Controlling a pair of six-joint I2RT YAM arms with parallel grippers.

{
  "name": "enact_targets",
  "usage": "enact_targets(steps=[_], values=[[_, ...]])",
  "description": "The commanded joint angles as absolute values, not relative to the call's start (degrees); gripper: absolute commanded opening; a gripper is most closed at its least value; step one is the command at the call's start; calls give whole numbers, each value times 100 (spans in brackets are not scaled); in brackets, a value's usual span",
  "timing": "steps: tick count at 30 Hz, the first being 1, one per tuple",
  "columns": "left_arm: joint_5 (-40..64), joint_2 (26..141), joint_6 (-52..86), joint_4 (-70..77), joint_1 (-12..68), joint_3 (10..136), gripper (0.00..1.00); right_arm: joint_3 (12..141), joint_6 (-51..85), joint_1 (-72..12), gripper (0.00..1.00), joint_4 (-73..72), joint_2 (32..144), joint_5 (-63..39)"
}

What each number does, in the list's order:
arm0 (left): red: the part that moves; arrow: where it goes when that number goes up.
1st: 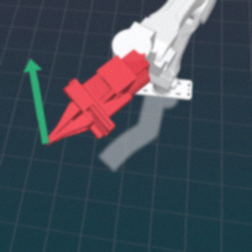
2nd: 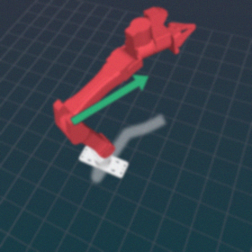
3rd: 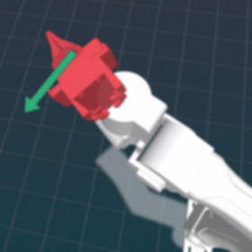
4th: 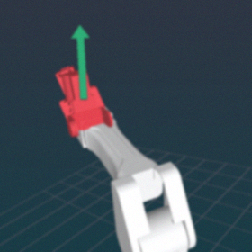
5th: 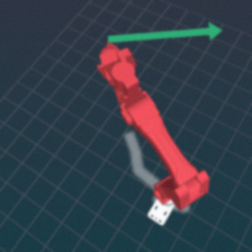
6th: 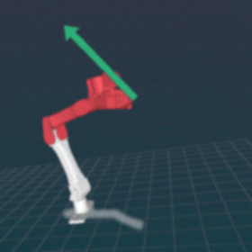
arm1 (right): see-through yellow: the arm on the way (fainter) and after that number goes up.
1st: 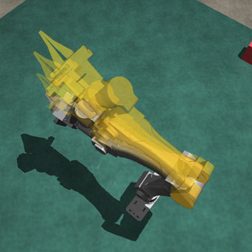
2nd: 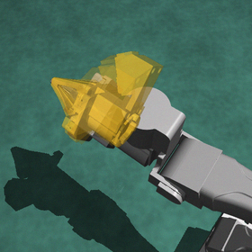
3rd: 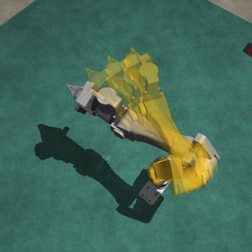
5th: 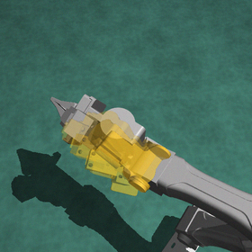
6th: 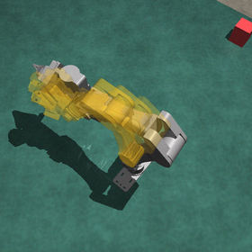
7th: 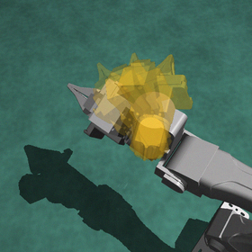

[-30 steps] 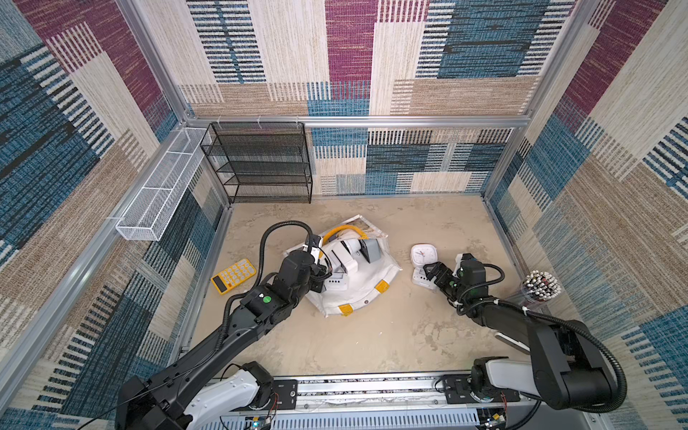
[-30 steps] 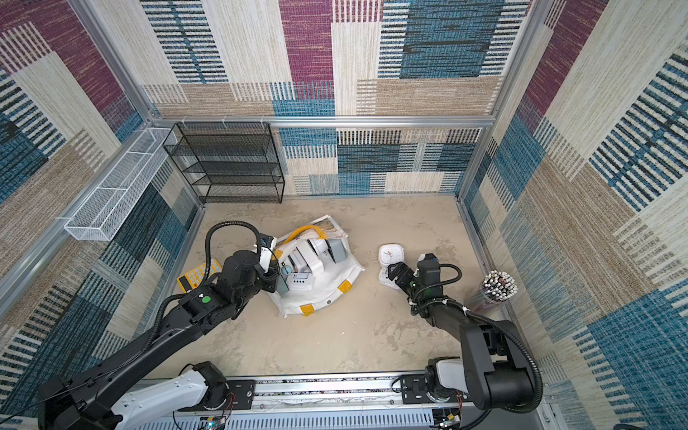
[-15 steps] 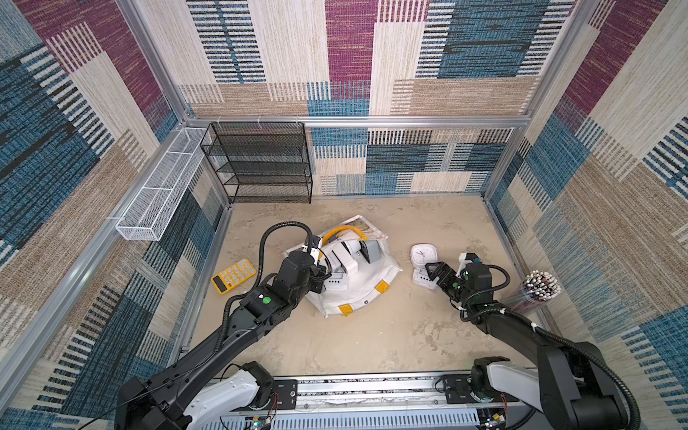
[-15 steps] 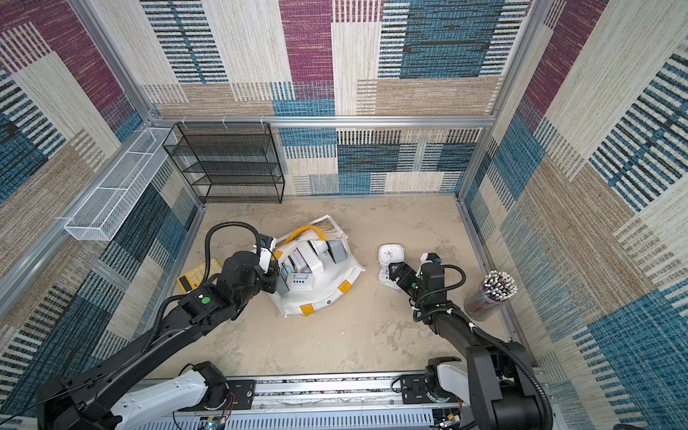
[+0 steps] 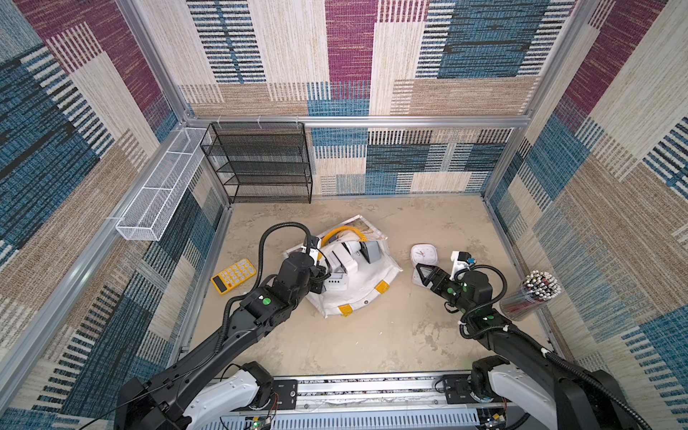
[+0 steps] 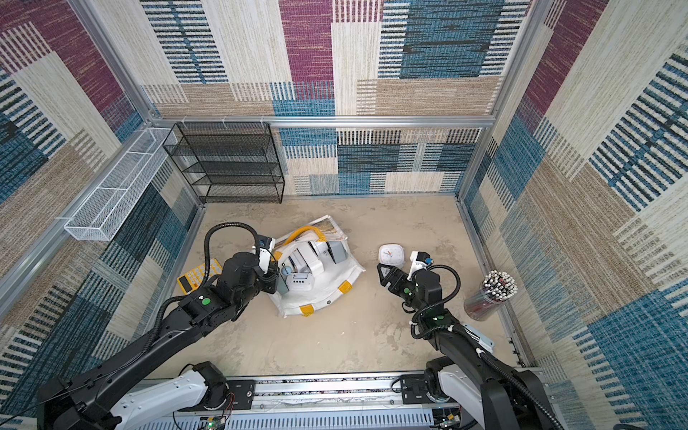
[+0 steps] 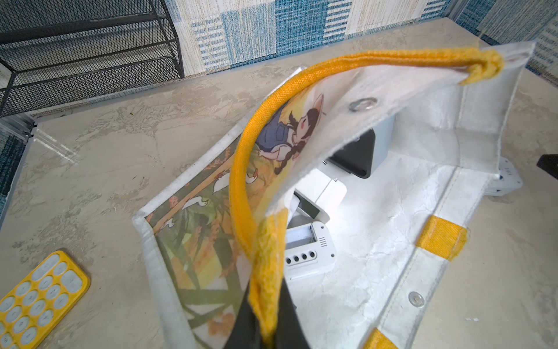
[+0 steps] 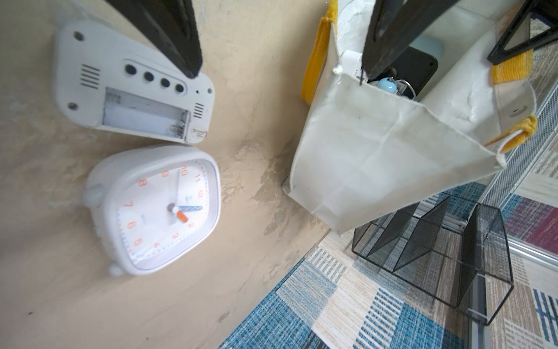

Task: Take the alarm clock out of the canvas bag
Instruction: Place the alarm at the center of the board, then pick up the alarm from the canvas bag.

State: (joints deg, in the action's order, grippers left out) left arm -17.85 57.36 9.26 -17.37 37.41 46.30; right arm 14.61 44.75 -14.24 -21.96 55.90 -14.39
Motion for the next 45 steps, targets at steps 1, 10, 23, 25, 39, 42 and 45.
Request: enact_targets(steps=[1,10,23,25,39,42,45], values=[[-2021,5733,1133,-1722,3735,4598,0,1557,4516,-1763,82,-2500,5580,-1062],[-2030,5737,1151,-1710,3735,4597,0,1878,4387,-2755,73,-2538,5820,-376],[-2034,5736,1145,-1696,3735,4612,0,2231,4420,-4073,76,-2746,6150,489],[-2032,5733,1151,-1689,3735,4611,0,2283,4462,-4209,76,-2775,6211,569],[-2048,5729,1195,-1679,3735,4612,0,2737,4767,-4937,71,-3055,7125,672],[-2049,5696,1187,-1680,3735,4606,0,2862,4885,-4966,71,-3075,7382,542],[-2061,5659,1173,-1688,3735,4580,0,2947,4961,-4975,71,-3146,7567,412]])
